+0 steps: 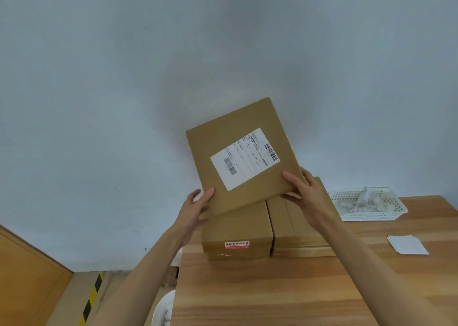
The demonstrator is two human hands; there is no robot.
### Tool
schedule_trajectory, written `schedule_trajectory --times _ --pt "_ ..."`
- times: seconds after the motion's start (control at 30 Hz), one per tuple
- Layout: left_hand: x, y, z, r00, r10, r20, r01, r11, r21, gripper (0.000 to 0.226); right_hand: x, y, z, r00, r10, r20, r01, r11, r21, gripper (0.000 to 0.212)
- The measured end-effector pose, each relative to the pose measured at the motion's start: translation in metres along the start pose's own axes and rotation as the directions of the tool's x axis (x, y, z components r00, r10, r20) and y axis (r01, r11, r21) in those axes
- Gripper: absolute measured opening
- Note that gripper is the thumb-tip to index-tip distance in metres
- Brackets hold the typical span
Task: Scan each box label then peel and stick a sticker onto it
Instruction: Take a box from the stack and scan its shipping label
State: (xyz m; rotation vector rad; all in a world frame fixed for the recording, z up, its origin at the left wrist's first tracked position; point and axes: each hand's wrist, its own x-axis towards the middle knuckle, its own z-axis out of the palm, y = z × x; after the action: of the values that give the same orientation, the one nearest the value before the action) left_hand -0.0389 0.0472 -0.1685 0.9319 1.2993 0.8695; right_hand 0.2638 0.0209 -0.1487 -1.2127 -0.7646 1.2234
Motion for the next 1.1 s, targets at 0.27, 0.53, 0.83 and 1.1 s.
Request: schedule_trajectory --times 0.27,0.53,0.83,1.1 --pt "-0.004 0.020 -0.007 0.948 0.317 -0.003 -0.287 0.861 0.420 0.098 -0.007 -0.031 -0.055 0.988 -0.006 0.155 0.068 0.914 -0.400 0.058" --pt "-0.023 -0.020 0.036 0.971 0.149 0.185 -0.200 0.933 0.299 0.063 -0.014 -0.026 -0.075 0.993 -0.027 0.117 0.072 0.913 -0.401 0.067" --pt "-0.036 -0.075 0.074 0.995 0.095 -0.007 -0.091 0.975 0.203 0.073 -0.053 0.038 -0.106 0.997 0.062 0.043 -0.034 0.876 -0.481 0.076" --pt "-0.072 -0.140 0.098 1.000 -0.026 -0.001 0.025 0.967 0.252 0.069 -0.104 0.099 -0.135 0.988 0.088 -0.130 -0.138 0.876 -0.462 0.044"
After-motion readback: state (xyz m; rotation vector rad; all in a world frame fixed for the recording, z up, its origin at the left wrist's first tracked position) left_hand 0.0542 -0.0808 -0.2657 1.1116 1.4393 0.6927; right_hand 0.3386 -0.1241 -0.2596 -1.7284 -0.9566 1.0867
